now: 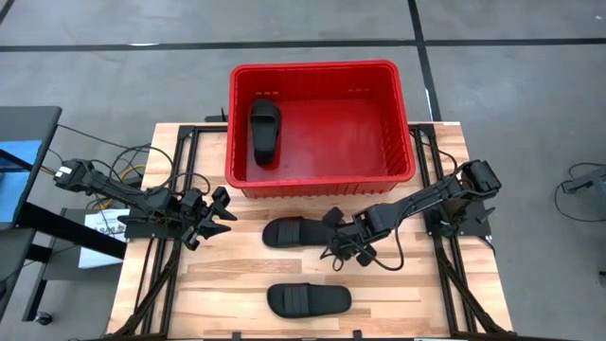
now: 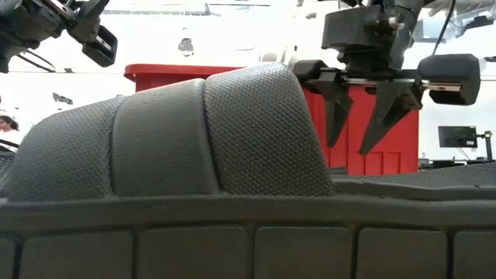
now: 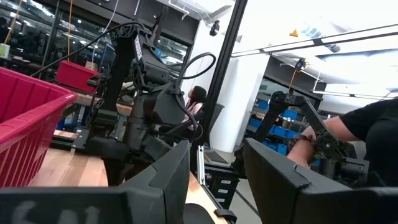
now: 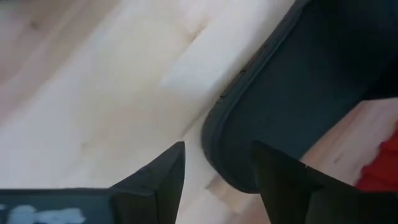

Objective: Pick and place slides into bin
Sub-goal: Put the black slipper into the red bin

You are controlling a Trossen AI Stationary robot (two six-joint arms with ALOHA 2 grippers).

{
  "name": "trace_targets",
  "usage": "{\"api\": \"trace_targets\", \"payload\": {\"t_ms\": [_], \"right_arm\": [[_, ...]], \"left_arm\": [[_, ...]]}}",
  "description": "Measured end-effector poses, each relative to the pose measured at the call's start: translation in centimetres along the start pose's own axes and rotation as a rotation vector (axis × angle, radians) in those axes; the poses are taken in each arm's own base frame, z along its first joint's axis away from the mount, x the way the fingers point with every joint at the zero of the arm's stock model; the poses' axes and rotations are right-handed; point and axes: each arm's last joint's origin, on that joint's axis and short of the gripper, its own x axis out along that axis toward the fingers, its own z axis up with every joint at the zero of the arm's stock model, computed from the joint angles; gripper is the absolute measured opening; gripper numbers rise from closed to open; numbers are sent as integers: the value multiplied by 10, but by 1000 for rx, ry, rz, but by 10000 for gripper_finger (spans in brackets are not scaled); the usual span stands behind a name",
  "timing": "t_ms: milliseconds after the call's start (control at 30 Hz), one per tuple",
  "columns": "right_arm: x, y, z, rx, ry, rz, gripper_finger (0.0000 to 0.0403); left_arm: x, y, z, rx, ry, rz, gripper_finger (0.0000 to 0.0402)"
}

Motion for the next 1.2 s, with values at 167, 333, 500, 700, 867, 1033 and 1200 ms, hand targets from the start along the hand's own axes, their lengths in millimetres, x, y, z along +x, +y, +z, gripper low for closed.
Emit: {"api": "trace_targets", "payload": {"t_ms": [167, 333, 500, 700, 867, 1033, 1200], "right_arm": [[0, -3, -2, -69, 13, -19, 167], [1, -8, -5, -84, 16, -22, 164], [3, -10, -5, -106, 13, -21, 165], [34, -1, -7, -133, 112, 42, 169], [54, 4, -6, -107, 204, -6, 166], [57, 4, -5, -64, 199, -26, 155], [57, 2, -4, -47, 183, -39, 113]], "left_arm": [[0, 0, 0, 0, 0, 0, 142], [0, 0, 0, 0, 0, 0, 142], [0, 0, 0, 0, 0, 0, 142], [0, 0, 0, 0, 0, 0, 142], [0, 0, 1, 0, -6, -2, 142], [0, 0, 1, 0, -6, -2, 142], [0, 0, 1, 0, -6, -2, 142]]}}
